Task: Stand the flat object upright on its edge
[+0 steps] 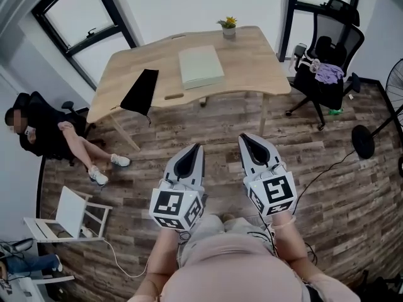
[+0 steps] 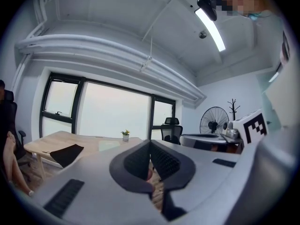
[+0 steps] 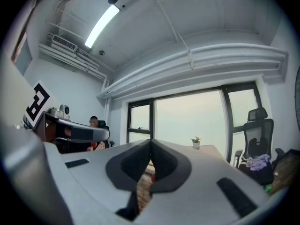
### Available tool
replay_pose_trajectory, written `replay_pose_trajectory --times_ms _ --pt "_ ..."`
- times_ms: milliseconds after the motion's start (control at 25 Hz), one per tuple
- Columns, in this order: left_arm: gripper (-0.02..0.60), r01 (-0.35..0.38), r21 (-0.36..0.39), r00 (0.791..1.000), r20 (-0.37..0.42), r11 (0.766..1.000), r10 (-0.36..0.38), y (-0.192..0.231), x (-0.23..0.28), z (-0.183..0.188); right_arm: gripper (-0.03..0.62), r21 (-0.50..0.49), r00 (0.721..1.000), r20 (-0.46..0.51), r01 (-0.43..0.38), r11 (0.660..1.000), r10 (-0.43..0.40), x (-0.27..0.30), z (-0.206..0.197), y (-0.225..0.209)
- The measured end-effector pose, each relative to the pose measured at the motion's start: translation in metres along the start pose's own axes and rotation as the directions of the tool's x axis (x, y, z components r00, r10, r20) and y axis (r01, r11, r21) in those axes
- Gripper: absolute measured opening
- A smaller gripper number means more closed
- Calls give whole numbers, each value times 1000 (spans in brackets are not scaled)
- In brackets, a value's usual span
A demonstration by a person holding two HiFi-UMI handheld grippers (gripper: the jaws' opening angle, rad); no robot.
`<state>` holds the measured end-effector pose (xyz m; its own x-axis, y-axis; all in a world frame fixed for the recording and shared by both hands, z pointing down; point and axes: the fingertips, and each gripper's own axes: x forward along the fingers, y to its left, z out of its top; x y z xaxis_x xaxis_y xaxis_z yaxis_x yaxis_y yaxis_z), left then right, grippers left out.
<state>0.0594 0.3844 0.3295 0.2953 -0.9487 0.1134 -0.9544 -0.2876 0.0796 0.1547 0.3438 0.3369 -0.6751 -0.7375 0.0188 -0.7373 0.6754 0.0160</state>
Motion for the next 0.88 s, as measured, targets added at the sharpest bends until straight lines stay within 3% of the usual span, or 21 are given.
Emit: replay_pose_trajectory --times_ms 880 --pt "11 27 -5 1000 15 1000 -27 54 91 11 0 -28 1000 -10 22 999 -22 92 -6 -44"
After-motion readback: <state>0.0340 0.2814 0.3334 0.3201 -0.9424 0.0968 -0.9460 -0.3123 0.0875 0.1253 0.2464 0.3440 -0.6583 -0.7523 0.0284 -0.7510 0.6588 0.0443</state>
